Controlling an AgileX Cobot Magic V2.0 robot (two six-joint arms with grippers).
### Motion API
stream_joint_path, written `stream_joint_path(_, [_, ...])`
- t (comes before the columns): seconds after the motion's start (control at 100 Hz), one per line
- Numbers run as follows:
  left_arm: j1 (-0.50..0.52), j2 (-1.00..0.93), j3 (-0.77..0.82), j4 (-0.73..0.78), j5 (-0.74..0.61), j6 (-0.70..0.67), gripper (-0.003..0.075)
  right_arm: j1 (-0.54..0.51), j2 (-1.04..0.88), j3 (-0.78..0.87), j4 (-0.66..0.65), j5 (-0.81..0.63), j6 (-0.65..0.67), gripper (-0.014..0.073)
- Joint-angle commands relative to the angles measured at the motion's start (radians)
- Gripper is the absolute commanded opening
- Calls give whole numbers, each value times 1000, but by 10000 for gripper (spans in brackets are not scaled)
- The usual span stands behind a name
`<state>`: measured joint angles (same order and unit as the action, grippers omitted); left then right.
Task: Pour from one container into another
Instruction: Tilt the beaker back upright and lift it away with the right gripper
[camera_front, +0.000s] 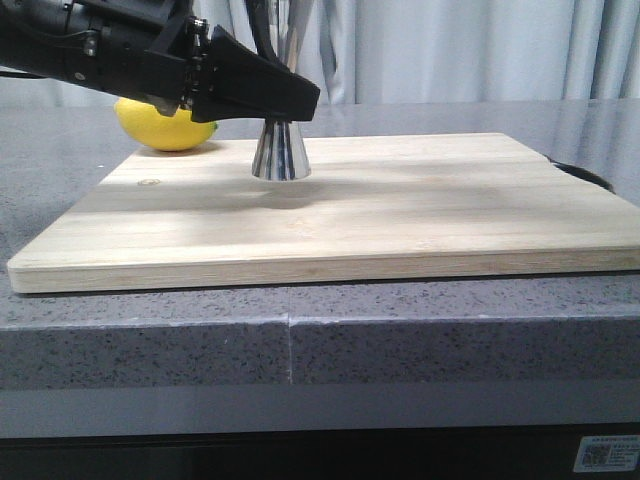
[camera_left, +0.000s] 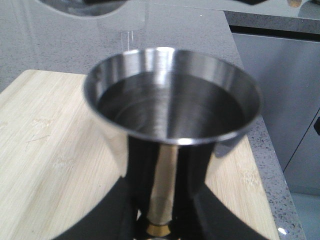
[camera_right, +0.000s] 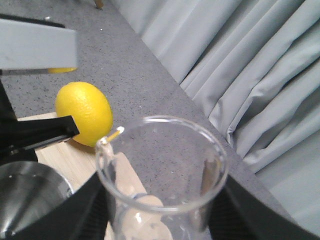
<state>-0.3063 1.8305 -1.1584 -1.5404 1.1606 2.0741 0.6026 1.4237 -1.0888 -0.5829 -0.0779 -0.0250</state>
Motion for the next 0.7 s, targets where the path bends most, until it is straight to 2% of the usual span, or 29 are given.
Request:
stream_joint_path(0.0, [-10,-55,-28,-74,109,-17,-19,-21,-41,-41,83,-59,0,246])
stream_joint_path(0.15, [-10,-55,-28,-70,109,-21,-19,-66,-41,-41,179,-63,0,246])
stream_joint_path(0.69, [-10,-55,-28,-66,109,-22,-19,-233,-41,-38,301,-63,0,246])
